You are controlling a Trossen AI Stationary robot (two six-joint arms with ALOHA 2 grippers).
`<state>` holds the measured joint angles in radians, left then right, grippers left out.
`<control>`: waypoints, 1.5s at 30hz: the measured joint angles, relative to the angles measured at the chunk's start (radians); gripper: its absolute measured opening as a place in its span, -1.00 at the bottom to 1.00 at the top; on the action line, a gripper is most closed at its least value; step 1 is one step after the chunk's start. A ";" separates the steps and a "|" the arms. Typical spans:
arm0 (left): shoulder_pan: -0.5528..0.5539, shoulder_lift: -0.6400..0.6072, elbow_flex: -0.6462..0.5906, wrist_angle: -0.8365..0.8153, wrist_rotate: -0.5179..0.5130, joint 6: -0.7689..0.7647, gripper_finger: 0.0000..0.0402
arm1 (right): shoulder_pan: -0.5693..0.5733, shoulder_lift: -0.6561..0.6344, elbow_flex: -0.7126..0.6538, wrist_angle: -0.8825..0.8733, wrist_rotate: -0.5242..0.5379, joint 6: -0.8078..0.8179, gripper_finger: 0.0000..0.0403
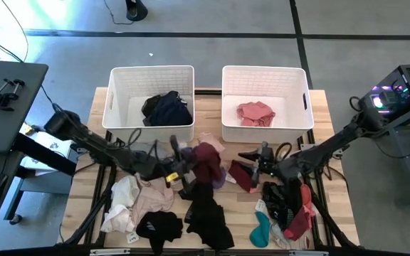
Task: Sort clothes
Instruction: Put the red shorts into the left white laundry bin
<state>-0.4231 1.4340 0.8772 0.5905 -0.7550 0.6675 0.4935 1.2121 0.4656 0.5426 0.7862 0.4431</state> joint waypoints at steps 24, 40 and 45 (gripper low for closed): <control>0.317 -0.596 -0.011 -0.404 -0.383 0.145 -1.00 | -0.072 0.255 -0.001 0.143 -0.005 0.099 -0.20; 0.946 -0.403 -0.116 -0.858 0.231 -0.526 -0.82 | -0.092 0.255 -0.001 0.166 -0.012 0.073 -0.20; 1.023 -0.332 -0.028 -1.005 0.360 -0.583 -0.42 | -0.101 0.255 -0.001 0.166 -0.021 0.073 -0.20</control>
<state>0.6000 1.1020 0.8492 -0.4143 -0.3953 0.0849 0.3923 1.4670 0.4648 0.7082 0.7655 0.5159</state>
